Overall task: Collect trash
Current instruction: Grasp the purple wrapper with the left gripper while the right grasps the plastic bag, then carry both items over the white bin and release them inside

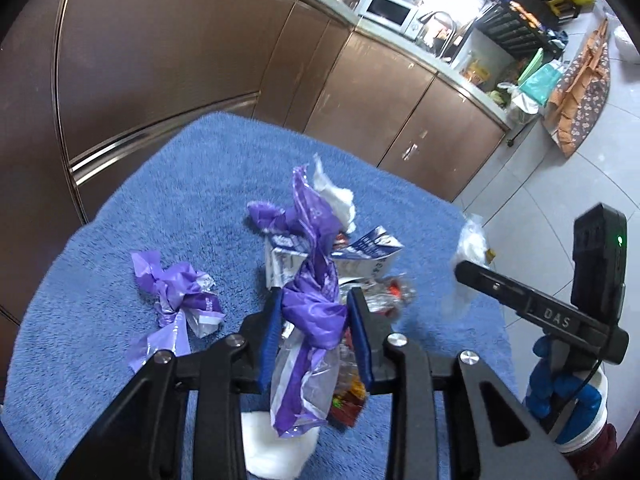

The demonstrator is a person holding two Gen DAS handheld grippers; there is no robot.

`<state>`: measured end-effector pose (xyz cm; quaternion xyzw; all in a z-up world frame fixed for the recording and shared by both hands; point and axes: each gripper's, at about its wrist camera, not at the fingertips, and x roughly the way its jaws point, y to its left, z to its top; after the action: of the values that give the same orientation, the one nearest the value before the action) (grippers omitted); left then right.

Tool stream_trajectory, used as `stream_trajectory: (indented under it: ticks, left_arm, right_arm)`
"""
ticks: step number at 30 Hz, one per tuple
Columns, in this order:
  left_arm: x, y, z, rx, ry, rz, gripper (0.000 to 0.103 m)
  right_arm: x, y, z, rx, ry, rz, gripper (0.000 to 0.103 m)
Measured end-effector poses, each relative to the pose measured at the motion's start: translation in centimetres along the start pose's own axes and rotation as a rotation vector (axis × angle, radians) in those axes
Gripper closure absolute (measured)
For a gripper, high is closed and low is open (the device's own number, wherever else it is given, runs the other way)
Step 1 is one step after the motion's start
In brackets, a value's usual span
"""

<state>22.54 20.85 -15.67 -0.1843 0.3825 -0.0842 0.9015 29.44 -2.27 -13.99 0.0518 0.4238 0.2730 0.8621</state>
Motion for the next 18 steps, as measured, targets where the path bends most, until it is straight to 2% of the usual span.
stream_trajectory:
  ticks: [5,10,18]
  left_arm:
    - [-2.8,-2.6,-0.1,0.051,-0.042,-0.021,0.073]
    - [-3.9,-6.6,-0.5,0.119,-0.056,-0.062,0.073]
    - [-1.5,-17.2,-1.2,0.266,-0.001,-0.181,0.073]
  right_arm:
    - [-5.2,-0.4,-0.9,0.009,-0.087,-0.014,0.073]
    - [-12.5,-2.0,-2.4,0.038,-0.211,-0.065,0.073]
    - [-23.2,-6.2,-6.0,0.084,-0.383,-0.279,0.073]
